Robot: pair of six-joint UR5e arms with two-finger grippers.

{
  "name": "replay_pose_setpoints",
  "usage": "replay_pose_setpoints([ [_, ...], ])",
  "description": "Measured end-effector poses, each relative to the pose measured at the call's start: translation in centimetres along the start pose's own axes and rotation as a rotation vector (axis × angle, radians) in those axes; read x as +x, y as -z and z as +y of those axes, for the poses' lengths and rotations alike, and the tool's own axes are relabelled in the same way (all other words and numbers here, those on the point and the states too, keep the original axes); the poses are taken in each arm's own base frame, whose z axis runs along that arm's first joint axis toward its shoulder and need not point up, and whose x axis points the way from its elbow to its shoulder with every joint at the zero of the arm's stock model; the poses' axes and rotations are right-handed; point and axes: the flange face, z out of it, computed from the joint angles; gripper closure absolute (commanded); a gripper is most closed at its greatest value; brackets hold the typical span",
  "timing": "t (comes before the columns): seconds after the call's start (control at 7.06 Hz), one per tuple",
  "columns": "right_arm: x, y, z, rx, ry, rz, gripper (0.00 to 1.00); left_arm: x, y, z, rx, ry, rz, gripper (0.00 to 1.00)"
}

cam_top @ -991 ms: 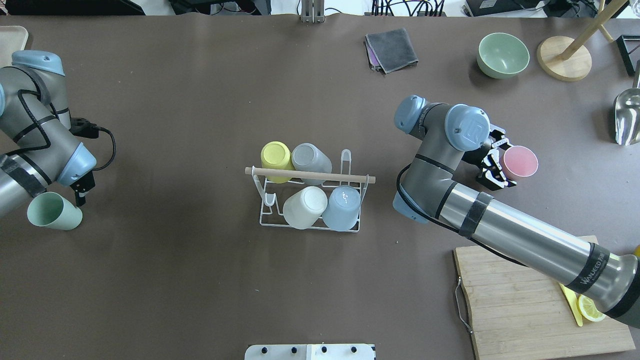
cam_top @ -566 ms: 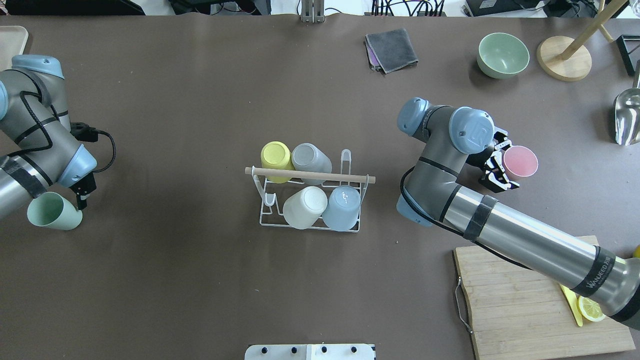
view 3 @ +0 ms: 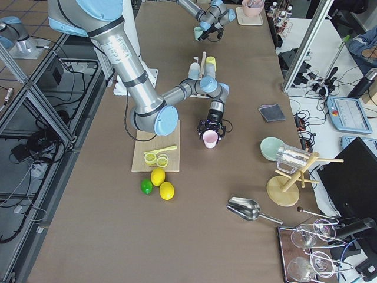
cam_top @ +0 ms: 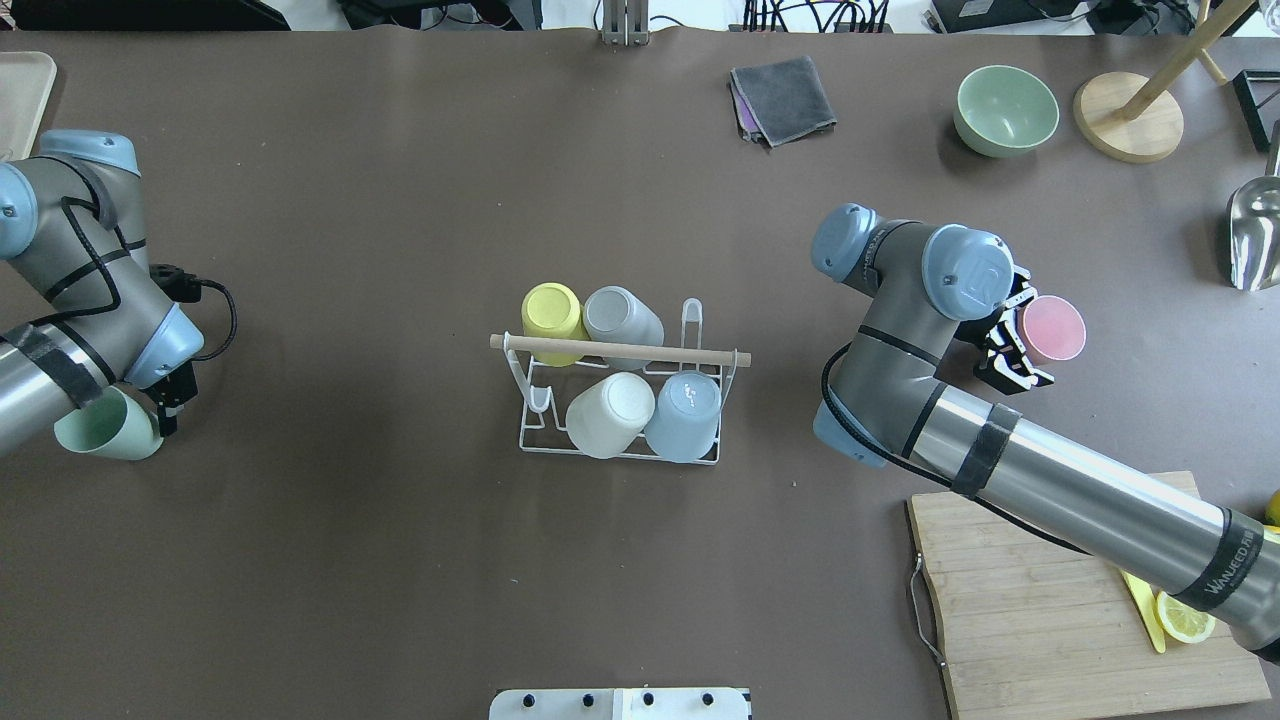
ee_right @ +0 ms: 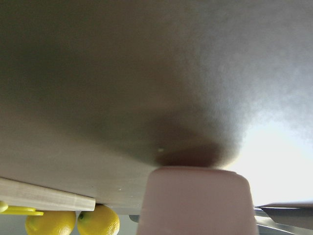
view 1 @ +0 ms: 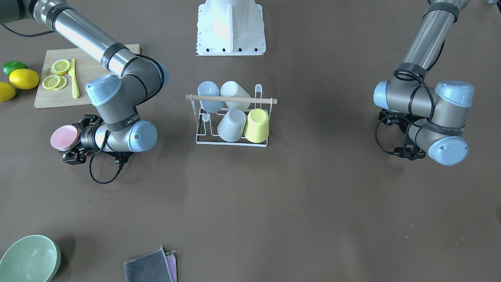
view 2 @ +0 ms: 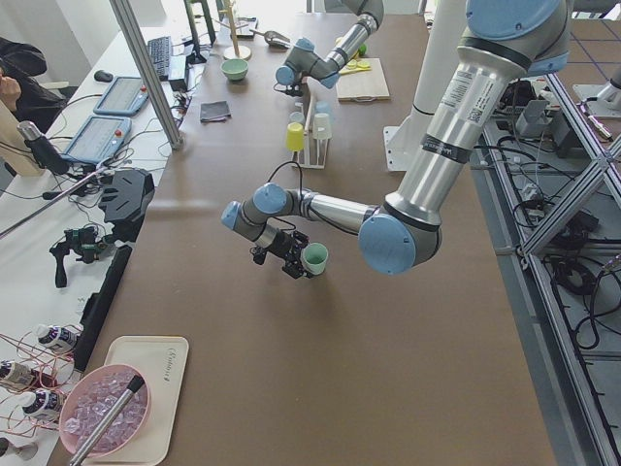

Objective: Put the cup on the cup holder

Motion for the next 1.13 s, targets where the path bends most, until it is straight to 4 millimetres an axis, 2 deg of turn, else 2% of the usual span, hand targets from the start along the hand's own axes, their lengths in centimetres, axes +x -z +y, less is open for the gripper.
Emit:
replay_pose_setpoints([
  [0.28,-0.1,-0.5,0.2,-0.002,0.001,0.001,0.01,-0.1,-0.2,0.1,-0.010,0.005,0.000,0.03],
  [0.42,-0.1,-0.6,0.2,-0.003,0.001,0.004,0.01,-0.2,-0.3,0.1,-0.017,-0.001,0.000,0.12],
  [0.57,-0.2,-0.7,0.4,-0.001,0.001,0.006,0.01,-0.2,-0.4,0.2,-0.023,-0.006,-0.001,0.57],
  [0.71,-0.4,-0.9,0.6,0.002,0.001,0.009,0.01,-0.2,-0.5,0.2,-0.027,-0.013,-0.002,0.87],
  [0.99,-0.6,-1.3,0.9,0.005,0.000,0.010,0.01,-0.2,-0.7,0.4,-0.037,-0.024,-0.006,1.00],
  [1.13,-0.6,-1.3,1.0,0.005,-0.001,0.010,0.01,-0.1,-0.7,0.8,-0.058,-0.032,-0.007,1.00],
])
